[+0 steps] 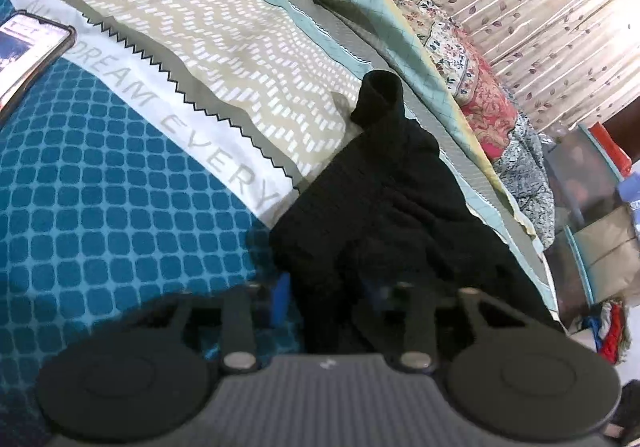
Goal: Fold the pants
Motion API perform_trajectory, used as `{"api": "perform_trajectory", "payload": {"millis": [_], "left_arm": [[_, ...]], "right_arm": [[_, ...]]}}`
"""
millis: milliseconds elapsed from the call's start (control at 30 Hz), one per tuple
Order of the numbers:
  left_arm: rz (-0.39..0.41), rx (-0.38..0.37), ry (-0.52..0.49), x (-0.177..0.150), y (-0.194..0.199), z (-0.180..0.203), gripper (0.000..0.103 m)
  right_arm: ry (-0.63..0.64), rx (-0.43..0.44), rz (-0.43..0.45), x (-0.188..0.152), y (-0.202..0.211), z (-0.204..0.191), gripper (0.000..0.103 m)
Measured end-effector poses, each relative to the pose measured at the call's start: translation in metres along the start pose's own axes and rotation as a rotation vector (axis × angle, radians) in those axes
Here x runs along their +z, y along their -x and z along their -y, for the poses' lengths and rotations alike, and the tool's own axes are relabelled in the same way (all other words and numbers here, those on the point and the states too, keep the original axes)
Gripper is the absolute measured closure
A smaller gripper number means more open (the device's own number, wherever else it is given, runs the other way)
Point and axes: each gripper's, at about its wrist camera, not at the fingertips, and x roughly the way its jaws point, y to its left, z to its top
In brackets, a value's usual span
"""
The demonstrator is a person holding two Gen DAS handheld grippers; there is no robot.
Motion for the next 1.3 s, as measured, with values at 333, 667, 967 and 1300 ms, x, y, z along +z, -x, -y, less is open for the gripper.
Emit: {"api": "perform_trajectory", "payload": {"millis": [333, 667, 967, 1300], "left_arm": [[0.044, 0.037, -0.031, -0.009, 0.025, 0.003, 0.081], [0.0, 0.041, 0.003, -0.008, 0.019, -0.004, 0.061], [-0.016, 0.039, 0.018, -0.006, 0.015, -0.004, 0.057], [-0.03, 0.037, 0.017, -0.002, 0.012, -0.005, 0.057]], "right_arm": [[-0.066, 0.042, -0.005, -0.008, 0.0, 0.009, 0.078], [-0.026, 0.038, -0.011, -0.004, -0.002, 0.007, 0.077], [0.268, 0.082, 0.093, -0.013, 0.02, -0.04, 0.052], [0.563, 0.131, 0.012, -0.022, -0.009, -0.093, 0.034]]}}
